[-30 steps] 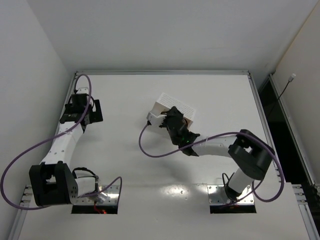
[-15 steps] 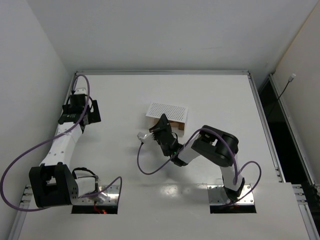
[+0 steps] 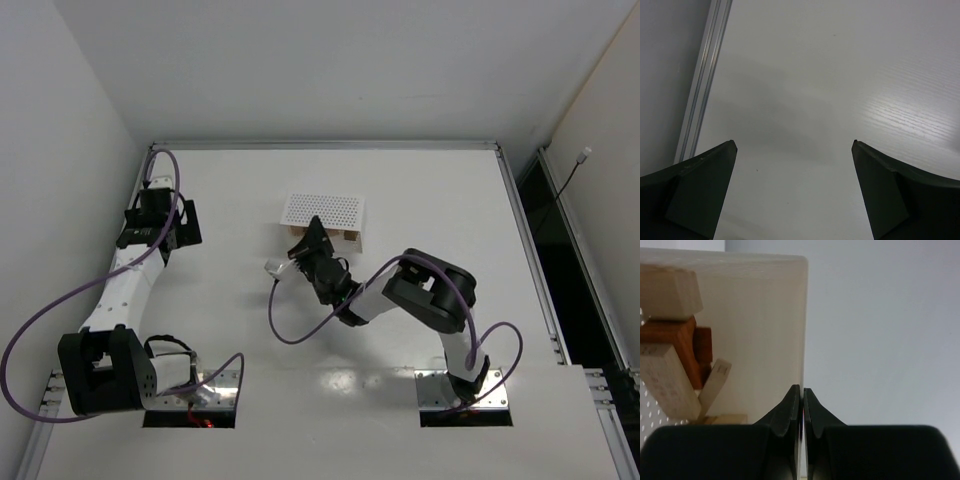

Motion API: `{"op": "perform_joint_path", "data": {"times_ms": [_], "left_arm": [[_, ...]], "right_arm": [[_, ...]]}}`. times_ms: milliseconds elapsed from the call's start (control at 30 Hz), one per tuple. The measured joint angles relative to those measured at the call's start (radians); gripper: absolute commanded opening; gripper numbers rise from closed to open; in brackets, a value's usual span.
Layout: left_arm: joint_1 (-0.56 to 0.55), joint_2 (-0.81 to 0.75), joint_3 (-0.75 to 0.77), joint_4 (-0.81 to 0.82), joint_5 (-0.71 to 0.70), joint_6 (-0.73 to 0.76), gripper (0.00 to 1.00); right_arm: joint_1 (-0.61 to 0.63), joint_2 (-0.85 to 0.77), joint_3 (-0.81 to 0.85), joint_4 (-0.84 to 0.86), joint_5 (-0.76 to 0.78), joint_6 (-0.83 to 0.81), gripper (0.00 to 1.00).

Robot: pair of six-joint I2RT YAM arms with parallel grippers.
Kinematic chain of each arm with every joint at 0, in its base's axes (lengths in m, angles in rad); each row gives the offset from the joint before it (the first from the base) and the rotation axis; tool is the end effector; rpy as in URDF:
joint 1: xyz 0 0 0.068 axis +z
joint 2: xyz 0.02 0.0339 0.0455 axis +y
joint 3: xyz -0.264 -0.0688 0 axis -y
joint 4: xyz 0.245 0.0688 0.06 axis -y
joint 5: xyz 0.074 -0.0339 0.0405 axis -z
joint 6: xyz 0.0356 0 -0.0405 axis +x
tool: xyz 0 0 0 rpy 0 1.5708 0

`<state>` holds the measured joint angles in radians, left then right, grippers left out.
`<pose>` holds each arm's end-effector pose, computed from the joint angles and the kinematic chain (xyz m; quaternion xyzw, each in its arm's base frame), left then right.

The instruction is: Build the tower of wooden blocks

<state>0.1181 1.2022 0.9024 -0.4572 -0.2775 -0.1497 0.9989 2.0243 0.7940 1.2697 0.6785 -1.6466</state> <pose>0.2524 0.0398 0.2704 -0.1757 0.8941 0.1208 0.3939 0.2221 0.3038 0.1439 -0.5746 0.3930 -0.4350 0.5711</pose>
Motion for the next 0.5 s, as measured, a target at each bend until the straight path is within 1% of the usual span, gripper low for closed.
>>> {"op": "perform_joint_path", "data": {"times_ms": [200,367,500], "left_arm": [[0.0,0.0,0.0,0.003,0.002,0.002,1.0],[0.0,0.0,0.0,0.005,0.011,0.002,1.0],[0.0,0.002,0.008,0.008,0.02,-0.002,1.0]], "right_arm": [[0.006,0.052,-0.068,0.014,0.037,-0.022,0.0],[-0.002,0.053,-0.055,0.026,0.017,-0.037,0.0],[-0.009,0.042,-0.022,-0.012,-0.017,-0.097,0.0]]}}
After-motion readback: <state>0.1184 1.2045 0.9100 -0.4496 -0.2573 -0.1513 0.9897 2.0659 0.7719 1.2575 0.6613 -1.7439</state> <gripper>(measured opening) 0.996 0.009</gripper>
